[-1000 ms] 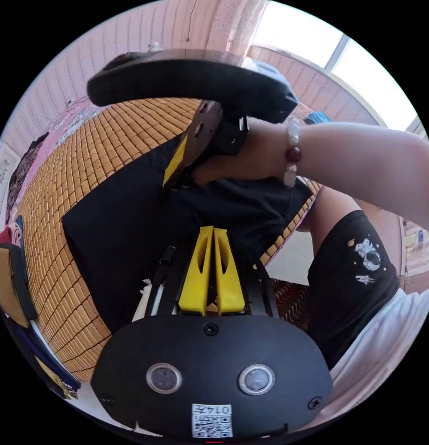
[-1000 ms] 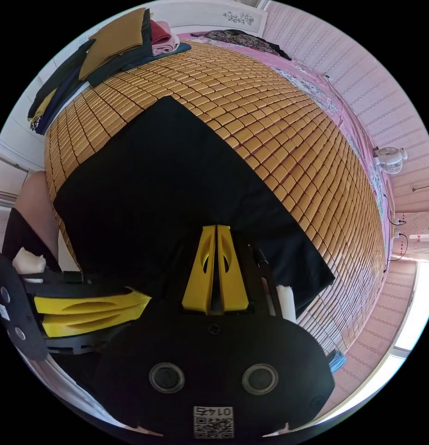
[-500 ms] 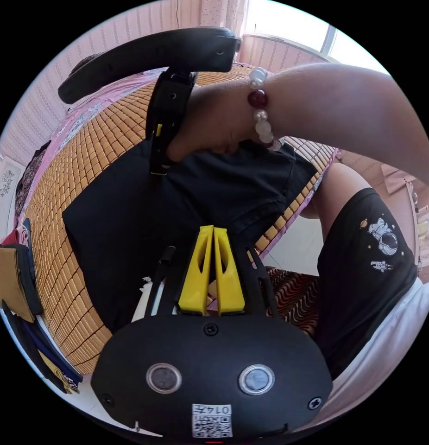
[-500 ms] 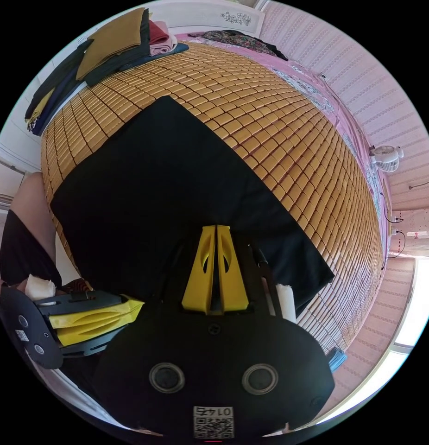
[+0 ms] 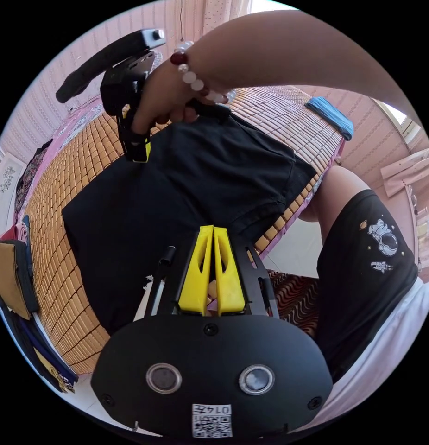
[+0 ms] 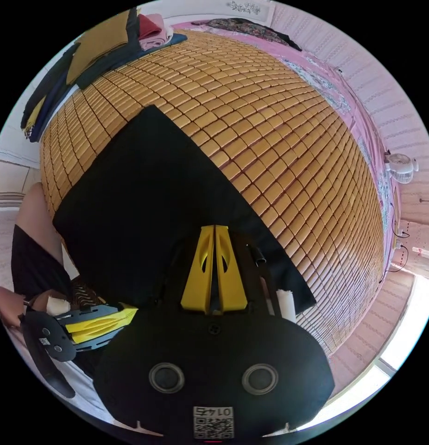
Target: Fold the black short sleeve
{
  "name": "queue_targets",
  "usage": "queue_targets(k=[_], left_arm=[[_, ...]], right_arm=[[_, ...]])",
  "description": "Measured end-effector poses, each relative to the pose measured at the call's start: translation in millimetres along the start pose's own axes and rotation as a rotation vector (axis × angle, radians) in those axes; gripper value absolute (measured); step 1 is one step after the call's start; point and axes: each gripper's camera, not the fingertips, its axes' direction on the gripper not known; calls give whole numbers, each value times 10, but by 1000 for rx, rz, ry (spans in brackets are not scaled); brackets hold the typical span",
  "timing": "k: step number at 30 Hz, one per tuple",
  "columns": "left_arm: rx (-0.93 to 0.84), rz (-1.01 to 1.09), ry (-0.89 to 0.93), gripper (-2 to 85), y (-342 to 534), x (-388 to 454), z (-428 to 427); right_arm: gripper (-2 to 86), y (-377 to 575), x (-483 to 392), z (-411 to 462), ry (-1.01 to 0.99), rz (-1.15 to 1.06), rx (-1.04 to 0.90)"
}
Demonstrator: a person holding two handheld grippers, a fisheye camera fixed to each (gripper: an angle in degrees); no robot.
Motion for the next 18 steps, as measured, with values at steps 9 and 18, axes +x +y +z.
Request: queue_targets(k=[9,18], left_arm=[[6,-11,19,-10,55,-22,23],[42,-37,76,-10,165,-121,19]], right_arm=[[-10,12,491,141,-48,17,-63],[-9,968,1286,-45,-213,145,145]])
